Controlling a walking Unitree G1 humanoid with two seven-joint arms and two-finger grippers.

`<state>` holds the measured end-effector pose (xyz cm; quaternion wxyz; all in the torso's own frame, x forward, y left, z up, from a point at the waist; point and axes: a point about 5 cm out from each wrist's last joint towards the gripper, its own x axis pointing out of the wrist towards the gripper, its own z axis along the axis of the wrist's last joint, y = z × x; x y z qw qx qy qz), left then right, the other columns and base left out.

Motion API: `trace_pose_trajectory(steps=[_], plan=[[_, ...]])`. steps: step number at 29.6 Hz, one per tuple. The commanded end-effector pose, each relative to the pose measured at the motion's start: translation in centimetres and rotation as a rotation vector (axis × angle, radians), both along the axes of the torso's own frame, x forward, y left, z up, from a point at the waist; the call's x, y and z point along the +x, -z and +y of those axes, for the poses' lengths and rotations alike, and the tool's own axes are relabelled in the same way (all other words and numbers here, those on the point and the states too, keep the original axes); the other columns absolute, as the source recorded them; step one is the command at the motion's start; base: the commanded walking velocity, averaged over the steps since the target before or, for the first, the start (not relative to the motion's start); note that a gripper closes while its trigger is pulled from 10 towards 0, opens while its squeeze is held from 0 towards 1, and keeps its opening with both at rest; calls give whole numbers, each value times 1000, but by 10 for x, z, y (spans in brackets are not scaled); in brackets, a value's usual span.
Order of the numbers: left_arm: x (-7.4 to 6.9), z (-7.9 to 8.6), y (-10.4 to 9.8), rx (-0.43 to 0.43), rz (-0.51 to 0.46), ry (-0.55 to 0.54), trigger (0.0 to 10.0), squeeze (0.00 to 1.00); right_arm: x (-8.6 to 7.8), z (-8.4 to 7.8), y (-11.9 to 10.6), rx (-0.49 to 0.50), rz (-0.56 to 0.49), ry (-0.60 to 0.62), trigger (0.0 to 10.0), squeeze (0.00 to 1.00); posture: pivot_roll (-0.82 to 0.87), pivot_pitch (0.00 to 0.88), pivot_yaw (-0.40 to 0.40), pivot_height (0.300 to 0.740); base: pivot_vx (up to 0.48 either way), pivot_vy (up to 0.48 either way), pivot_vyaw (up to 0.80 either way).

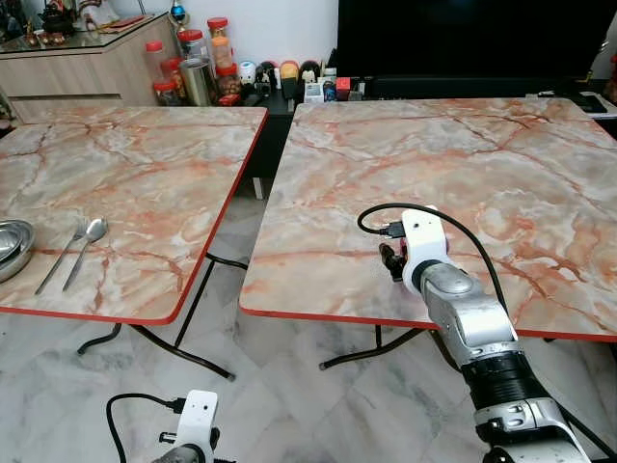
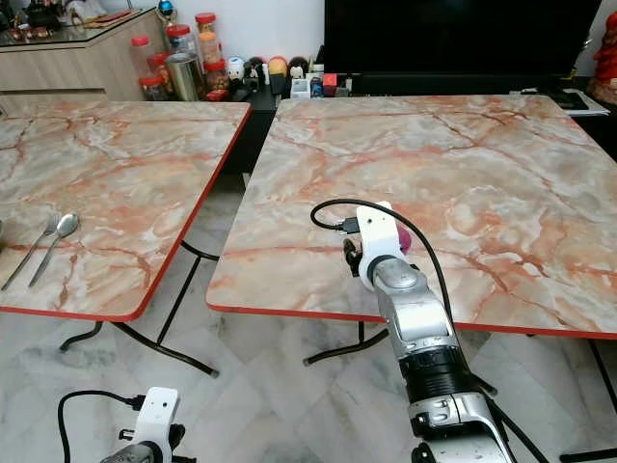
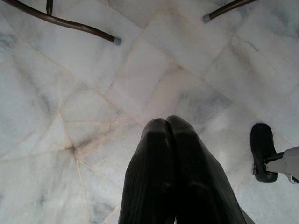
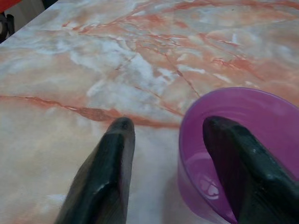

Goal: Setting the table

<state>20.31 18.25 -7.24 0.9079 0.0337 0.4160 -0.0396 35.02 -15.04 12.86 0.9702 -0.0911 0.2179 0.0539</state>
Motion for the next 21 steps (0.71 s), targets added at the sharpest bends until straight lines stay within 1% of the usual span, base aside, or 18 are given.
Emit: trace_pose_trajectory(steps=[1,21], plan=[[-4,0,3,-5,29,3,10000,0,-2,-1,4,-6,14,-2,0,0,-128,0,69,740,0,0,0],[-2,-1,2,-9,33,9,10000,0,-2,0,5,-3,13,5,0,0,-131,0,74,740,0,0,0]])
